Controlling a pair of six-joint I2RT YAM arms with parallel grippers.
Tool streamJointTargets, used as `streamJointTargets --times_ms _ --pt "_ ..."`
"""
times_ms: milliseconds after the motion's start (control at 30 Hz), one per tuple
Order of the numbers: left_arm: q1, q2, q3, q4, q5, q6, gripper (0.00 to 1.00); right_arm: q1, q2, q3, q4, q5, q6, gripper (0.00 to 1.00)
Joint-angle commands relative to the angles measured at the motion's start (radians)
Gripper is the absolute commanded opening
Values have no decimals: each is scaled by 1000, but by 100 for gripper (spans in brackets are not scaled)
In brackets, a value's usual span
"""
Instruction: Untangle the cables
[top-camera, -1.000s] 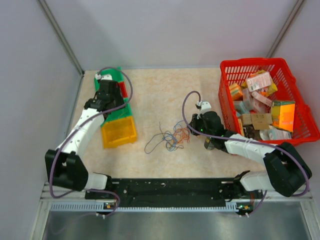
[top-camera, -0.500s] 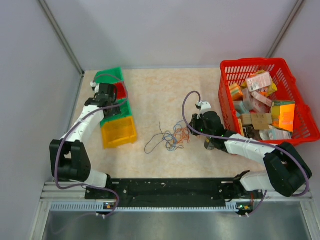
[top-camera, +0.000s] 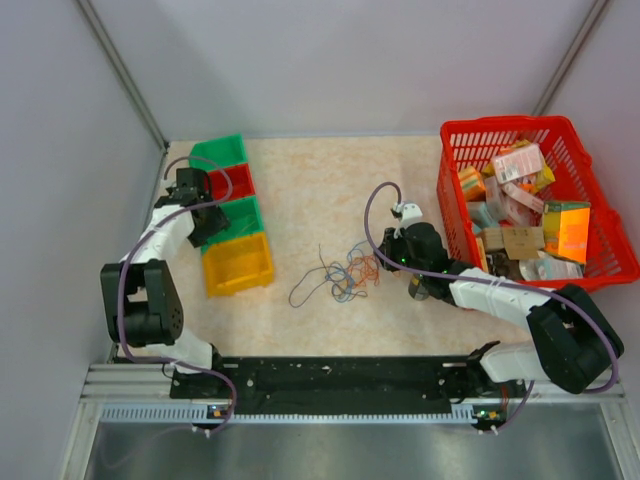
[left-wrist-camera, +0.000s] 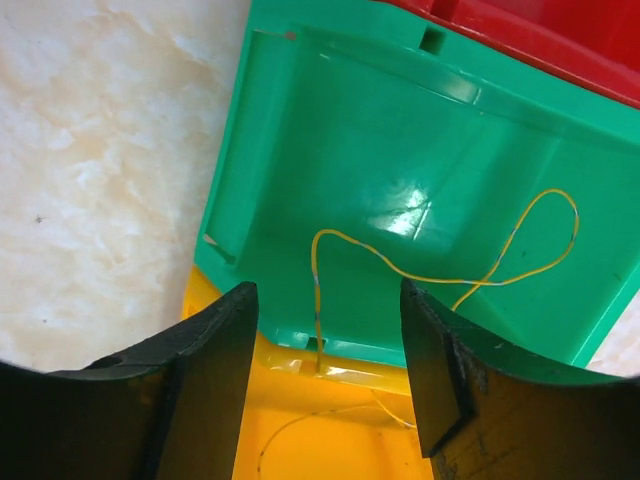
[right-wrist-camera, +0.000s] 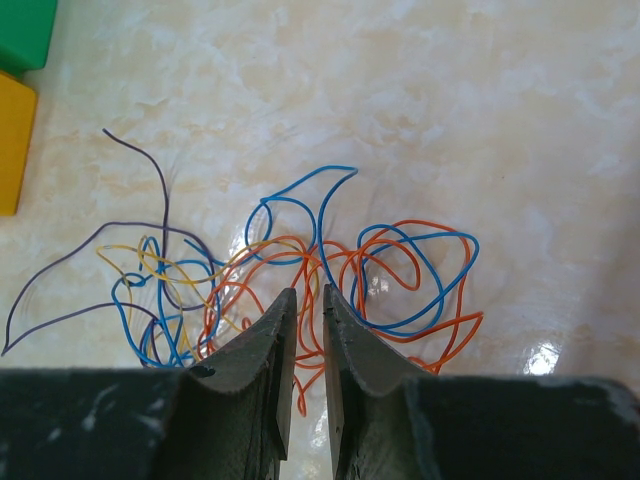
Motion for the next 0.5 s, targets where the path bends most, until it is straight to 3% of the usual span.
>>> streamJointTargets --times_ms 0,67,267,467 --pt "3 13 -7 54 68 -47 57 -8 -4 26 33 -1 5 17" --pt "4 4 -6 46 45 -54 47 -8 -2 26 33 1 3 17" --pt "6 -136 -35 72 -56 -41 0 -8 -7 28 31 -1 3 17" --pt "0 -306 -81 62 -64 -28 0 -8 -9 26 31 -2 5 17"
